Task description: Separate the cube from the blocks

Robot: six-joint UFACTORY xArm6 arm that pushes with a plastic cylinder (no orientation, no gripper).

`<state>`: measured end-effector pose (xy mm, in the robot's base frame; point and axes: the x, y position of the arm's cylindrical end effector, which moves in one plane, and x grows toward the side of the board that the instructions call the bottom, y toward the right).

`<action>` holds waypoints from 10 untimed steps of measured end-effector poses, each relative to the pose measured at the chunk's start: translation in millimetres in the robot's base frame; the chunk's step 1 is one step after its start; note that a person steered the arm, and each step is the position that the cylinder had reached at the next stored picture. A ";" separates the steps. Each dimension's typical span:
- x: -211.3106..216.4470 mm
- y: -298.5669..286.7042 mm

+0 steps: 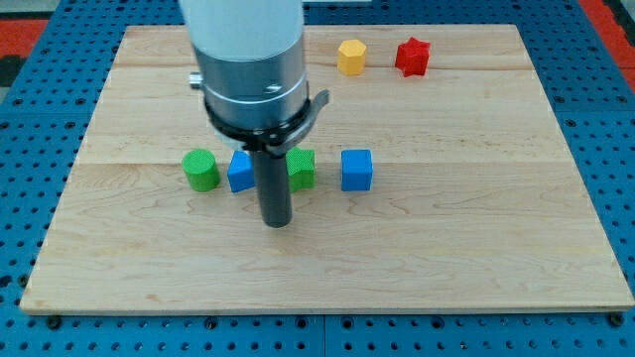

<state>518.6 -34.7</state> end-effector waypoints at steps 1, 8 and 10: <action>-10.6 43.8; -75.7 211.4; -84.3 220.2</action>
